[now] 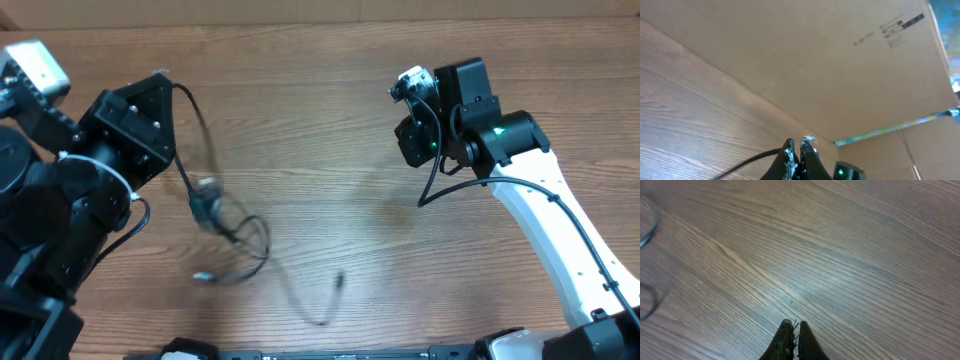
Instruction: Untangle cables
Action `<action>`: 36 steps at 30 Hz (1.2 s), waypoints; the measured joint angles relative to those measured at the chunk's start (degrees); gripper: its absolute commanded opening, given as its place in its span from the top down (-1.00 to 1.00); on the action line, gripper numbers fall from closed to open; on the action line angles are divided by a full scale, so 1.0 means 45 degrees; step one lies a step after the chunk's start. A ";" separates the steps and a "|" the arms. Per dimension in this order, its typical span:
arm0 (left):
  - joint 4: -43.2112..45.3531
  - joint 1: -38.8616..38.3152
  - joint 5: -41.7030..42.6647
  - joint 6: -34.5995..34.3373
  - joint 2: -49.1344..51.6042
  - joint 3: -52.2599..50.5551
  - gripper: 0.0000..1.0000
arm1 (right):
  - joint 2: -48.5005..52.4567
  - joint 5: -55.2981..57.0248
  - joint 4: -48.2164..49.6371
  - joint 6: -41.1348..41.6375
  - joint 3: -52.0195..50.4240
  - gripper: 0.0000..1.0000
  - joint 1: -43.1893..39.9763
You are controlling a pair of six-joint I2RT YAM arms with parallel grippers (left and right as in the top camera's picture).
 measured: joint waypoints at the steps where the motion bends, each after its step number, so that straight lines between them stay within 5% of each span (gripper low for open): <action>1: -0.0063 0.0000 -0.0005 0.0005 0.0034 0.0000 0.91 | 0.0000 -0.0078 0.0068 0.0146 0.0000 0.38 0.0000; 2: -0.0146 0.0000 -0.0005 0.0015 0.0058 0.0000 0.92 | 0.0000 -0.0267 0.0151 0.0301 0.0000 -0.15 0.0000; 6: -0.0287 0.0000 0.0087 0.0316 0.0136 0.0000 0.91 | 0.0000 -0.1967 0.0311 0.0447 0.0000 -0.41 0.0000; 16: 0.0223 0.0000 0.2215 0.1433 0.1792 0.0000 0.92 | 0.0000 -0.7053 0.0379 0.0510 0.0000 -0.40 0.0010; 26: 0.5153 0.0015 0.8034 0.1962 0.5489 -0.0015 0.92 | 0.0000 -0.9020 0.0136 0.0748 0.0000 -0.38 0.0092; 36: 1.0472 0.0204 1.3857 0.1627 0.5955 -0.0015 0.92 | 0.0005 -0.7485 0.0151 0.0840 -0.0005 -0.47 0.0442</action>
